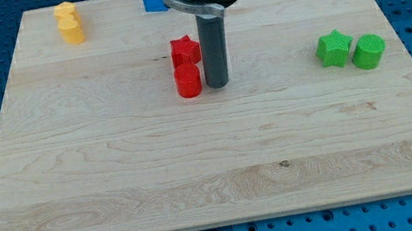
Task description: Slide the red star to the top of the red circle
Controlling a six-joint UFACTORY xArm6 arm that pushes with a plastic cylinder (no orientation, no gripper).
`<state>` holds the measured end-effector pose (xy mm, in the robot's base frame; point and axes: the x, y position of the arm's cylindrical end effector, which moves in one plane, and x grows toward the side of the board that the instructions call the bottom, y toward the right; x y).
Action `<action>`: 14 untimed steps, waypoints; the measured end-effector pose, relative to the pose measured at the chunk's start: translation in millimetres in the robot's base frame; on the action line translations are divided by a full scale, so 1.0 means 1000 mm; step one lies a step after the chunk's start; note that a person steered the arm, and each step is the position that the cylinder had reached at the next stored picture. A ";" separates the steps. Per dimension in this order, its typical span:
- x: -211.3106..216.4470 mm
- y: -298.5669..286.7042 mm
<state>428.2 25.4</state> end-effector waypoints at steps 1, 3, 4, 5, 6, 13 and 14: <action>-0.001 0.013; -0.028 0.016; -0.043 0.016; -0.064 0.016; -0.092 0.016; -0.076 -0.051; -0.099 -0.019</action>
<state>329.2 6.0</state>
